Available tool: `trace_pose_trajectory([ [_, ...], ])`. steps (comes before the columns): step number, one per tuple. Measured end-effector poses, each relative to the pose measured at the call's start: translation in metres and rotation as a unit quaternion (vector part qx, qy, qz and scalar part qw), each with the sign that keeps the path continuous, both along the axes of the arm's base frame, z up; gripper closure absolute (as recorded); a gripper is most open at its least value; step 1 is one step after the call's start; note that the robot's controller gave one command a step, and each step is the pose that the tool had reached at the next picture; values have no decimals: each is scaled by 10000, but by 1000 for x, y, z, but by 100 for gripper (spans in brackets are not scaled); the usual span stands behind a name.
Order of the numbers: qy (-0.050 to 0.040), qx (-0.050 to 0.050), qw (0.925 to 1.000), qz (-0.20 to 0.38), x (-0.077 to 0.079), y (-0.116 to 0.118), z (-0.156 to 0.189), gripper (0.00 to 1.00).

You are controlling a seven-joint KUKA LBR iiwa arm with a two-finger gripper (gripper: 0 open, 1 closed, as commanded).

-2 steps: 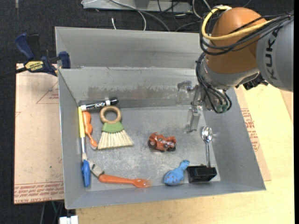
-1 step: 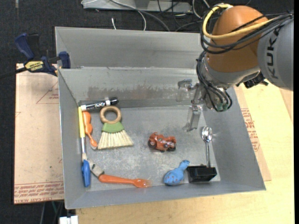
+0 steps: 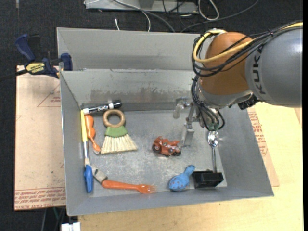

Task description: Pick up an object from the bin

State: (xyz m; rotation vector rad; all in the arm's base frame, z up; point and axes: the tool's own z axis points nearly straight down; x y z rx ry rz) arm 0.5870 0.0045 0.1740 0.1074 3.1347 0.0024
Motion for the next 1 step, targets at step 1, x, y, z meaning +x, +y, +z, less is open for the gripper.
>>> trace_pose_trajectory([
  [1,2,4,9996,-299,-13,14,-29,0],
])
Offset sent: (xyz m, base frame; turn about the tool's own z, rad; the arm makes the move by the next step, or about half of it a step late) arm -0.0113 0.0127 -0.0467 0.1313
